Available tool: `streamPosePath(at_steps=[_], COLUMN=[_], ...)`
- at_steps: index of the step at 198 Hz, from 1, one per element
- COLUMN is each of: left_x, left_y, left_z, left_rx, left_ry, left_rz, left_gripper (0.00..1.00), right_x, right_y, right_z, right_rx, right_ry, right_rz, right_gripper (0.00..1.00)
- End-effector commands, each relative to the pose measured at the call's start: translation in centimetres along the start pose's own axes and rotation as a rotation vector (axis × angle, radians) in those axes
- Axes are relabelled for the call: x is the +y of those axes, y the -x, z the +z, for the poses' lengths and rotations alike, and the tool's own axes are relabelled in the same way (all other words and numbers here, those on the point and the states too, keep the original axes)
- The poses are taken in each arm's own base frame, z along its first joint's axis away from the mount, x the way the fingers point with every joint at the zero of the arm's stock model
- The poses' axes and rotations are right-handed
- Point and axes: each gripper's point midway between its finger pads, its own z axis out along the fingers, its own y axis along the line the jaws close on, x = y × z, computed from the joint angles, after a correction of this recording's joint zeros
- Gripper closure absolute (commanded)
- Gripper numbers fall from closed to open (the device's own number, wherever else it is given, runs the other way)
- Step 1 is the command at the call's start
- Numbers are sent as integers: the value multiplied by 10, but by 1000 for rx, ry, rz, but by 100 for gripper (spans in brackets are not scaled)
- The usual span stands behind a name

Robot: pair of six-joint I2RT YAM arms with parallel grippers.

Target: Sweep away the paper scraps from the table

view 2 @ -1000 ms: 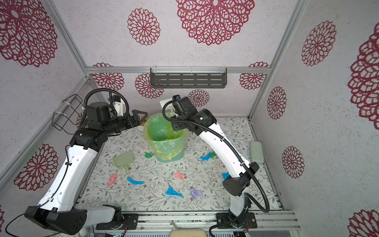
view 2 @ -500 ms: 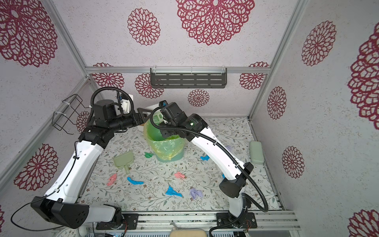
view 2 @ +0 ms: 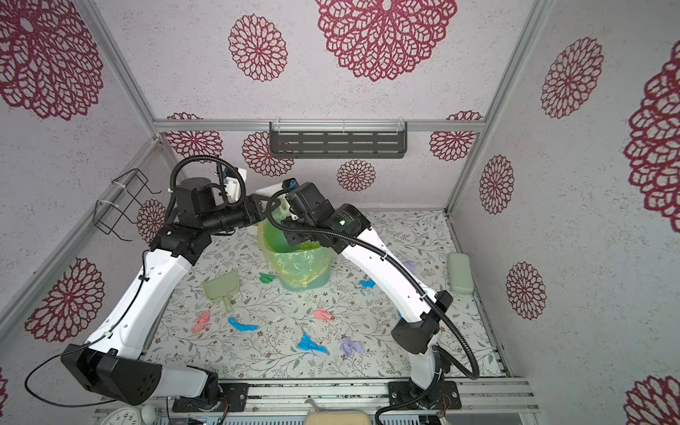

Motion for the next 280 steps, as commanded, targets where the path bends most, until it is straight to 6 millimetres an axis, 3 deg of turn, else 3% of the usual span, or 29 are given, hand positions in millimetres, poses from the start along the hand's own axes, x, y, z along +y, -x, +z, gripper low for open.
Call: streamPosePath(at_steps=[1,61,108,147,154,206,249,280], left_x=[-12,-8,-6,-4,-4,-6,-20,-31], left_y=[1,-4,-3,-2,0,23,41,46], left_z=[3,8,9,7,6,-15,-40,-42], left_rx=[-2,15,6,-12,-21,-219,-383,-411], left_ry=[-60,-67,-58,-44,-43,-60,-113,-170], left_rz=[12,-12,-24,-29,-28,-27,-20,-42], left_gripper=[63,79,97,100,100,100,100,100], right_x=[6,7,6,6,4,1,-19,-38], right_y=[19,23,22,24,24,34,40,34], right_z=[-11,-13,-13,-18,-18,-43,-78,-99], right_rx=[-70,-84,-78,-90,-90,-163,-368,-488], right_ry=[25,28,24,24,21,67,372,526], right_rz=[15,11,10,3,2,9,236,350], right_gripper=[86,86,85,81,79,36,2,1])
